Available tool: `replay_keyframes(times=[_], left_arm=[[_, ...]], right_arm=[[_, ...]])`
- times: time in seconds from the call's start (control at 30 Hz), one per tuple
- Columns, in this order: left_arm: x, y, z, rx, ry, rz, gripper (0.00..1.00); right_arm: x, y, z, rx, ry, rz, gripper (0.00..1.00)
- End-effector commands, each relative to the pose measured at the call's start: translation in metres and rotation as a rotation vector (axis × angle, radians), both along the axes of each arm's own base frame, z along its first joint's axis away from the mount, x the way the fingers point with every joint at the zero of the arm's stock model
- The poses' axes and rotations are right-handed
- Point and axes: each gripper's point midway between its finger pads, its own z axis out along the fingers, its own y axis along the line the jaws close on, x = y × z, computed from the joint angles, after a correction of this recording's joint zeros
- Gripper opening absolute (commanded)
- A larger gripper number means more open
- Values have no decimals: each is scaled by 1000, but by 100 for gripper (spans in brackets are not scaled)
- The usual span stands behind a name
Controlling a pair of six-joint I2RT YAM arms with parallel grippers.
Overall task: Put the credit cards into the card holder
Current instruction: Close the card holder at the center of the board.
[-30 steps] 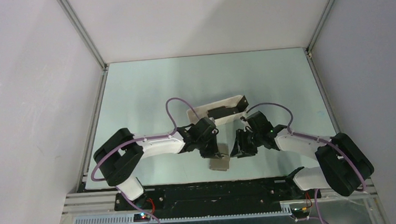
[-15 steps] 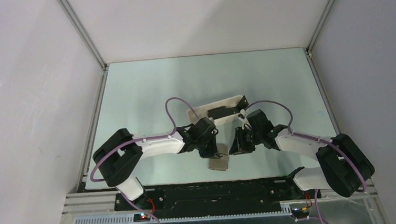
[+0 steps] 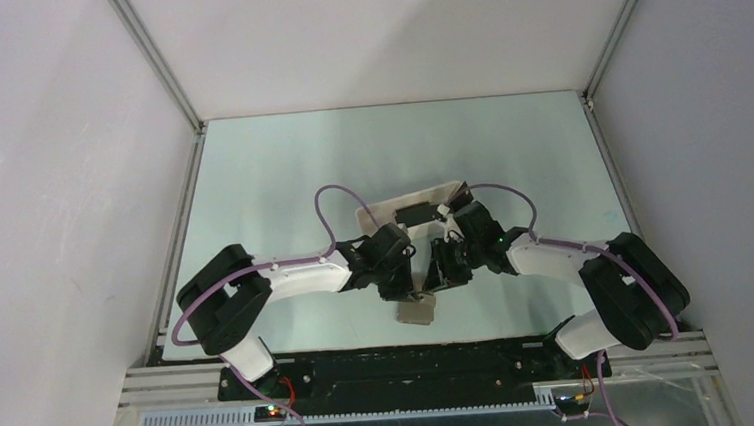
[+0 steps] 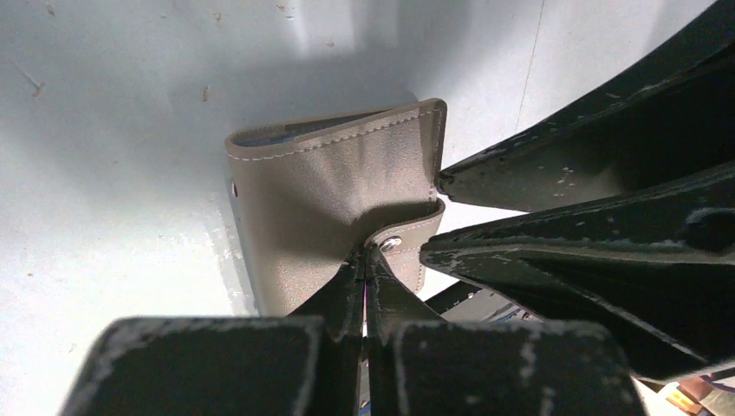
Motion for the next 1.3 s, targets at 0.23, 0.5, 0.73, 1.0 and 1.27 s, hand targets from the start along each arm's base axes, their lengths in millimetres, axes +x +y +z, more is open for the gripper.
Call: replay_keyframes(times=[0.23, 0.5, 0.73, 1.0, 1.27], left_arm=[[6, 8, -1, 39, -35, 3, 0], [7, 9, -1, 46, -35, 10, 0], [7, 10, -2, 51, -33, 13, 0], [6, 10, -4, 55, -29, 15, 0], [7, 10, -3, 54, -29, 23, 0]], right_arm=[[6, 16, 0, -3, -57, 79, 37], [1, 13, -9, -61, -86, 121, 35], [-3, 13, -17, -109, -112, 145, 32], [-10, 12, -24, -157, -134, 185, 31], [-16, 4, -39, -243, -135, 193, 30]])
